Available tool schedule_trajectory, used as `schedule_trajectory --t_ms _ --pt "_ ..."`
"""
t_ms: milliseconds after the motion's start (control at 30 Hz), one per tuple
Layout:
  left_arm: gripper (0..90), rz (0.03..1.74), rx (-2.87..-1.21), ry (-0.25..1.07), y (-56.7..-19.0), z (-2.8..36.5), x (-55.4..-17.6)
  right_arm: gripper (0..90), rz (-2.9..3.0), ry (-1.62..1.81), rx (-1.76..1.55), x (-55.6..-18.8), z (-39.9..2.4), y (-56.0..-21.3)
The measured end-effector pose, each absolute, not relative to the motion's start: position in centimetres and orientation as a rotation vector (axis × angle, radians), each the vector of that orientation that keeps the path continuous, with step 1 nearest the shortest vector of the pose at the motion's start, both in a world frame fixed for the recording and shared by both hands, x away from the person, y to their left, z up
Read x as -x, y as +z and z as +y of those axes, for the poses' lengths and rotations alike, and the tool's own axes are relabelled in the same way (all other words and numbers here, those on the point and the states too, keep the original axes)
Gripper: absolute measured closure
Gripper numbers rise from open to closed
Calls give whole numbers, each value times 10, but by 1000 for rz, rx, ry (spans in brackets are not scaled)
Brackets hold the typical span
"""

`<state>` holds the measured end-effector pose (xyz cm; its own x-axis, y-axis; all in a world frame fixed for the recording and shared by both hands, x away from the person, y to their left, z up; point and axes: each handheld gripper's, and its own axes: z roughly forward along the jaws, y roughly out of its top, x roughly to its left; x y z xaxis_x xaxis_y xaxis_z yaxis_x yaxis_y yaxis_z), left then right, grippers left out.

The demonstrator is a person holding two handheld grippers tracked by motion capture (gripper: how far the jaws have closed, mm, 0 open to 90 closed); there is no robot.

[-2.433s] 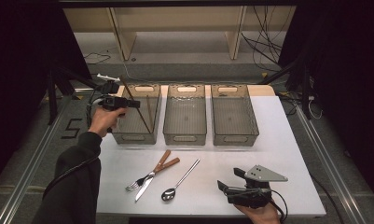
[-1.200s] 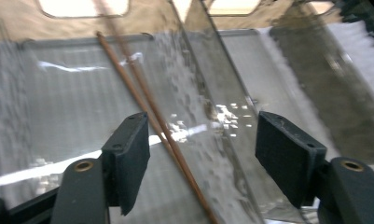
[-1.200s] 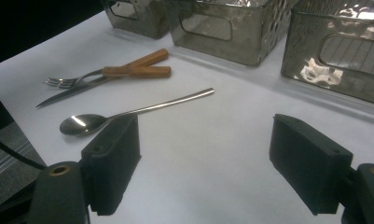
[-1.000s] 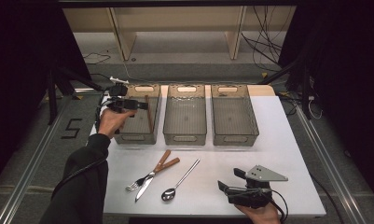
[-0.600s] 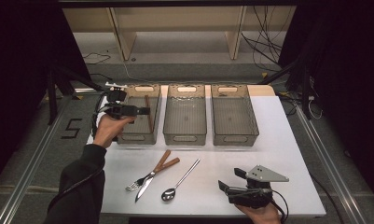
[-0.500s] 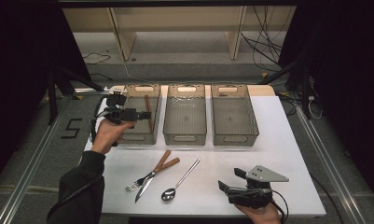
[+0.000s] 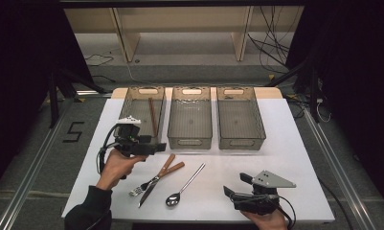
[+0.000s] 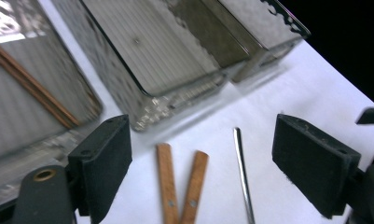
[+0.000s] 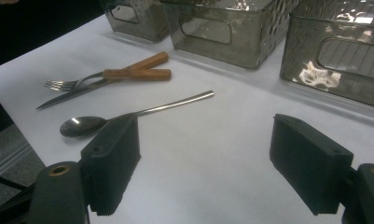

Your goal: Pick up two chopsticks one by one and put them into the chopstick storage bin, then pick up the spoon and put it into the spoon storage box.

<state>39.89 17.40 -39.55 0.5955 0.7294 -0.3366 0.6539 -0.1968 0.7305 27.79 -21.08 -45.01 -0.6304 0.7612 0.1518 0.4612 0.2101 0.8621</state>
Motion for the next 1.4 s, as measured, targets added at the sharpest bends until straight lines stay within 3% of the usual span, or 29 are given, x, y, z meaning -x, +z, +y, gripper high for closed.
schedule_trajectory --t_ms 1233,1400 --pt "194 975 -2243 76 -446 98 -353 245 2162 1403 -1140 -278 -217 -456" --pt "230 972 -2285 76 -450 92 -352 245 2163 1400 -1146 -278 -218 -458"
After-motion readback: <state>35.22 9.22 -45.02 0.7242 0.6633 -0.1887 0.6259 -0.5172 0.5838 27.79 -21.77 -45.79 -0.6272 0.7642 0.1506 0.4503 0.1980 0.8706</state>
